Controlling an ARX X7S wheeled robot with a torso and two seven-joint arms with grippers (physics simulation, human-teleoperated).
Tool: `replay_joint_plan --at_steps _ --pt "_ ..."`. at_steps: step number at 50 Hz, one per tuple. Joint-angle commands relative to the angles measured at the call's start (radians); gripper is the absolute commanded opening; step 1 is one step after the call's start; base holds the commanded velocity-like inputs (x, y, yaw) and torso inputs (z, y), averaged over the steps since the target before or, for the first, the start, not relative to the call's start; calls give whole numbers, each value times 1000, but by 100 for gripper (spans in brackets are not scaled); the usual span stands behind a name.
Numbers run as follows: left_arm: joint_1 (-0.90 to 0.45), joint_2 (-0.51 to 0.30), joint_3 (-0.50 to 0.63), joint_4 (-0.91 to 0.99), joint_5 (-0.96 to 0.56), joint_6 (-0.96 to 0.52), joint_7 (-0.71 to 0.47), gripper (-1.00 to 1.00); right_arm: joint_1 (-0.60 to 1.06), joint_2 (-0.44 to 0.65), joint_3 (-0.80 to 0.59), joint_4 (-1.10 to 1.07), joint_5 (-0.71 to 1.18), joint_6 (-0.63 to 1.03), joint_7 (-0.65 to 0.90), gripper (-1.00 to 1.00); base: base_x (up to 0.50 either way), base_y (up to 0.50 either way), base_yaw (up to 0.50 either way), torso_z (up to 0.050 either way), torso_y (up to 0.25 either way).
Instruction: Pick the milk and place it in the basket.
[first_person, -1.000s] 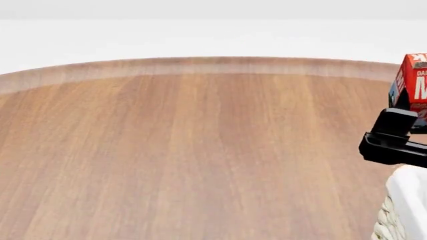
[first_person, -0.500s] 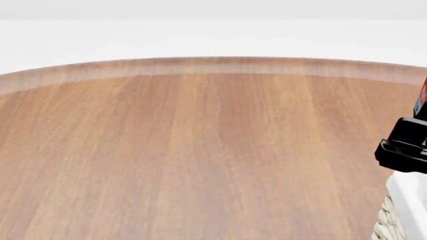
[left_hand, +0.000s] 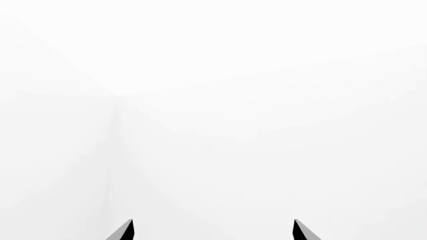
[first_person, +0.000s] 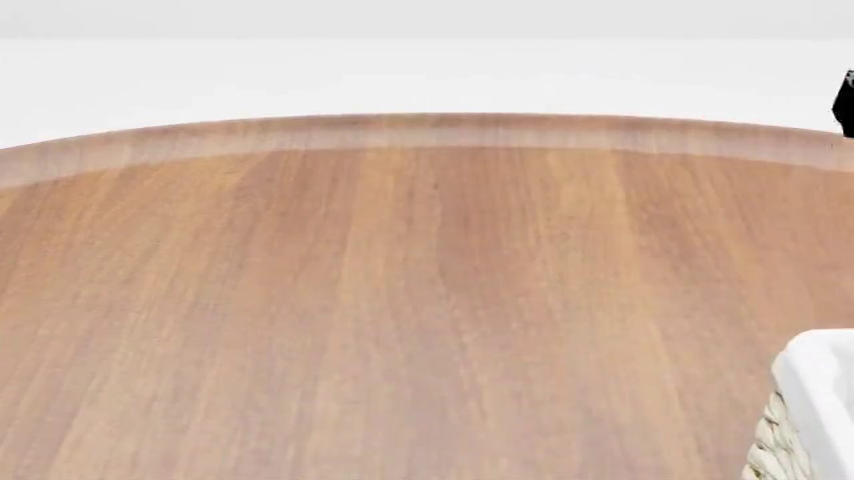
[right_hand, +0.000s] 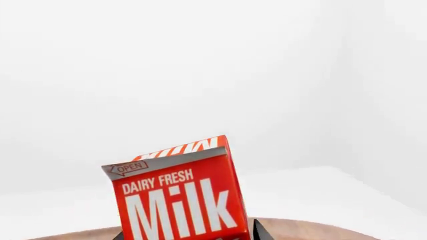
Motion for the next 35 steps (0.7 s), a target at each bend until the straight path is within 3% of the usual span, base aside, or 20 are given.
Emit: replay_joint_plan --at_steps 1,18,26,31,35 --pt "8 37 -47 3 13 -20 33 100 447 139 -115 197 -14 102 -105 -100 0 0 0 0 0" --pt "4 49 -51 5 11 -30 42 100 730 314 -250 300 45 240 -187 -100 0 0 0 1 1" --pt "-2 51 -43 5 13 -33 42 100 889 409 -480 406 193 242 -264 -100 0 0 0 0 1" --pt "3 58 -51 7 14 -39 46 100 965 457 -674 454 161 207 -377 -100 0 0 0 2 0" --pt "4 63 -56 7 12 -42 50 100 1014 469 -744 480 153 212 -423 -100 0 0 0 0 3"
